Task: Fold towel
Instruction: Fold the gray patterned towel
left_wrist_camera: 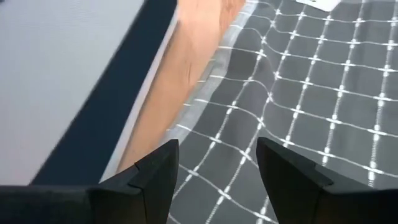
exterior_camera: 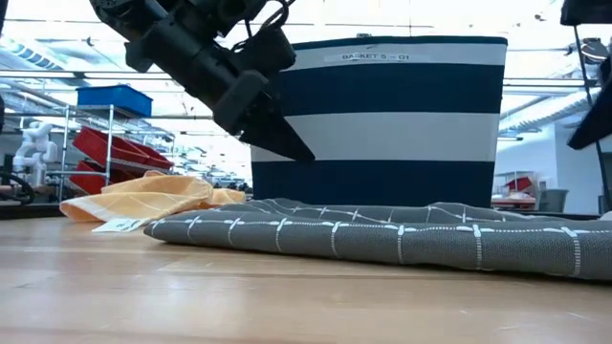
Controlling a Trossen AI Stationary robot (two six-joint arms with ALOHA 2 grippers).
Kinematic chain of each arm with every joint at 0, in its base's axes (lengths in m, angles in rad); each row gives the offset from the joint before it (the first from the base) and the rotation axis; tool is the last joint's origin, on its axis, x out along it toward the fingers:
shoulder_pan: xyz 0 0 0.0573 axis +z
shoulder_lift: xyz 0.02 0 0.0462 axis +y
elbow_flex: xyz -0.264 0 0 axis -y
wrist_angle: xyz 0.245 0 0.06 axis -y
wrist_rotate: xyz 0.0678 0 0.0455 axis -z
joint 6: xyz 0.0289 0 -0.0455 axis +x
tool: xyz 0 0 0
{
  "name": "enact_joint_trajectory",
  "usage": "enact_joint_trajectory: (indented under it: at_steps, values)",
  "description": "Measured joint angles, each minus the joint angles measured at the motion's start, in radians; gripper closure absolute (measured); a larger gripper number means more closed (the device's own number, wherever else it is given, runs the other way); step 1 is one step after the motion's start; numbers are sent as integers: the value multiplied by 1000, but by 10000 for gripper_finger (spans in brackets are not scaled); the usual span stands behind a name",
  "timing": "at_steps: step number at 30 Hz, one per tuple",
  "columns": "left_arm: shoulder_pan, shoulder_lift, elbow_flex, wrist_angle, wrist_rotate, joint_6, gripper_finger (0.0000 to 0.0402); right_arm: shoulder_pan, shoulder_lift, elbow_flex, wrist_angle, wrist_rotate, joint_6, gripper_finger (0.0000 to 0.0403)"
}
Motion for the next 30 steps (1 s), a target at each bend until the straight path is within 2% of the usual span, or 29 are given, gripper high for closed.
enact_joint_trajectory:
  at_steps: [6,9,12,17,21,25,30]
  values:
    - [25,7,0,-6,32,15,179,-22,0,0,110,23,-122,186]
    - [44,43,1,-8,92,11,179,-26,0,0,157,27,-146,186]
    - [53,96,1,-2,96,-12,179,-26,0,0,194,38,-152,186]
    - [58,164,1,-9,75,-39,179,-17,0,0,276,-16,-216,186]
    - [57,168,1,-16,36,-45,179,8,0,0,471,-95,-397,186]
    - [57,169,1,-6,-19,-41,179,42,30,1,663,-102,-553,186]
    - [59,169,3,7,-55,-40,179,60,118,1,711,-118,-579,186]
